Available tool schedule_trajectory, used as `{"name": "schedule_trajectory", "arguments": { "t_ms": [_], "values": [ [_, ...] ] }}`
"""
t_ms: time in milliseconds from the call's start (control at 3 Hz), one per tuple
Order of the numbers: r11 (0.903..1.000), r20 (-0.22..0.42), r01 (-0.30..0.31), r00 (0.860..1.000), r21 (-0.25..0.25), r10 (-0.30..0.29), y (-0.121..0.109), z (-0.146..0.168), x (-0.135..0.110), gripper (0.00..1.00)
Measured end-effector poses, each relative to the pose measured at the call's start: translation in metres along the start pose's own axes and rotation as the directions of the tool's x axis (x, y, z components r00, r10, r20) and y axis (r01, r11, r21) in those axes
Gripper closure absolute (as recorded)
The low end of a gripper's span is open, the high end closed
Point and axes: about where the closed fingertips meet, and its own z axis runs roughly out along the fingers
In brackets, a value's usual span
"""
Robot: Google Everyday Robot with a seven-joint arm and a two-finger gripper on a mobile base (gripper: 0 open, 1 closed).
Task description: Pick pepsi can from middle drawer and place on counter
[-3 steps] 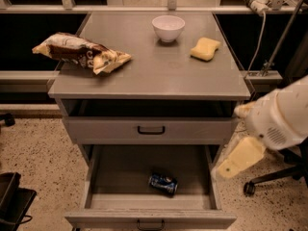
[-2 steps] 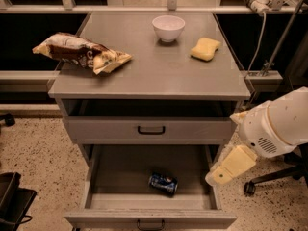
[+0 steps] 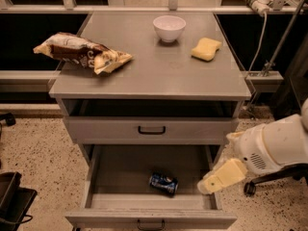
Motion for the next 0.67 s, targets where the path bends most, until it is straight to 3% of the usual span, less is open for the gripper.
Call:
{"name": "schedule_trajectory", "arguments": {
  "t_ms": [333, 667],
  "values": [
    [0.9883, 0.082, -0.109, 0.990, -0.107, 0.118, -0.011, 0.062, 0.018, 0.00],
    [0.9819, 0.080, -0.132, 0.986, -0.136, 0.143, -0.013, 0.075, 0.025, 0.00]
  ]
}}
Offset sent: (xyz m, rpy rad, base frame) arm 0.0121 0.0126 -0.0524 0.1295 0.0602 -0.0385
